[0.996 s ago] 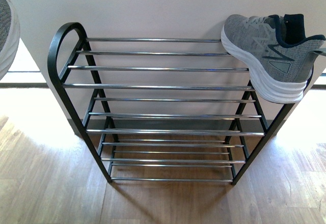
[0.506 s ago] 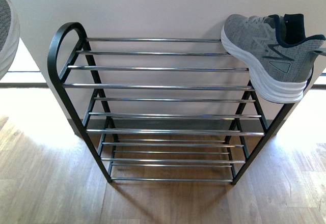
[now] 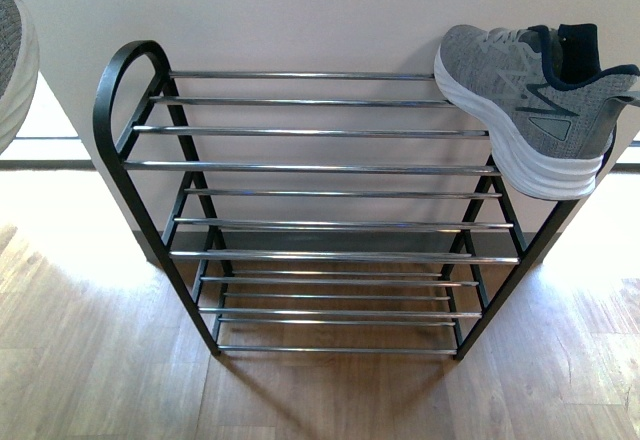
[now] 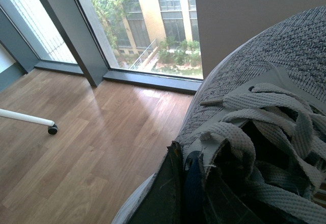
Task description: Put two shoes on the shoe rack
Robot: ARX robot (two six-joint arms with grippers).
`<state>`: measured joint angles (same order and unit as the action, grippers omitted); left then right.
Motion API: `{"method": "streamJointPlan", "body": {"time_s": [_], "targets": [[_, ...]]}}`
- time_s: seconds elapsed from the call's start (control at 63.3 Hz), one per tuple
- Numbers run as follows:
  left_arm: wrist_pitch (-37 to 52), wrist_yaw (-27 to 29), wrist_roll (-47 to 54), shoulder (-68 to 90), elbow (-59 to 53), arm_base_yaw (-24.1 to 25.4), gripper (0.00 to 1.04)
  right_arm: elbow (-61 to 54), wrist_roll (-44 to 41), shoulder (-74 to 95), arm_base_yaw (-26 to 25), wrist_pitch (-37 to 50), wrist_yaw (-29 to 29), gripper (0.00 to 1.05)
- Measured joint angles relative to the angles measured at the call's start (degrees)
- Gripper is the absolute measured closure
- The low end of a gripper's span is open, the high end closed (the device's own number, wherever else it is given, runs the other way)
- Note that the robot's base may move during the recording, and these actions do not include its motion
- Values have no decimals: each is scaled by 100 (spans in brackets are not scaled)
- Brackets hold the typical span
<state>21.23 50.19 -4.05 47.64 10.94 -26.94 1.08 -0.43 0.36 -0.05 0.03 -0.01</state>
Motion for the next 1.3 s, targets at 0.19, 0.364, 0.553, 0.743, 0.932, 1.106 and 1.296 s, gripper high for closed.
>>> {"method": "streamJointPlan", "body": {"time_s": [0.19, 0.364, 0.553, 0.743, 0.932, 1.106, 1.296], "targets": [[0, 57, 0, -2, 0, 7, 103, 0, -2, -9, 0, -2, -17, 41], [0, 35, 0, -2, 0, 4, 103, 0, 4, -7, 0, -7, -13, 8], [-911, -1137, -1237, 328, 481, 39, 103, 0, 9, -11, 2, -4, 31, 9], [-1137, -2159, -3600, 2546, 2188, 37, 103, 0, 11, -9, 4, -4, 17, 9], [-1309, -2485, -4280, 4597, 3801, 26, 103, 0, 13, -9, 4, -4, 15, 9], [-2164, -2734, -4631, 6282, 5768, -173, 103, 0, 17, -9, 4, -4, 15, 9], [-2868, -3088, -4428, 7344, 7514, -323, 103, 0, 17, -9, 4, -4, 15, 9]]}}
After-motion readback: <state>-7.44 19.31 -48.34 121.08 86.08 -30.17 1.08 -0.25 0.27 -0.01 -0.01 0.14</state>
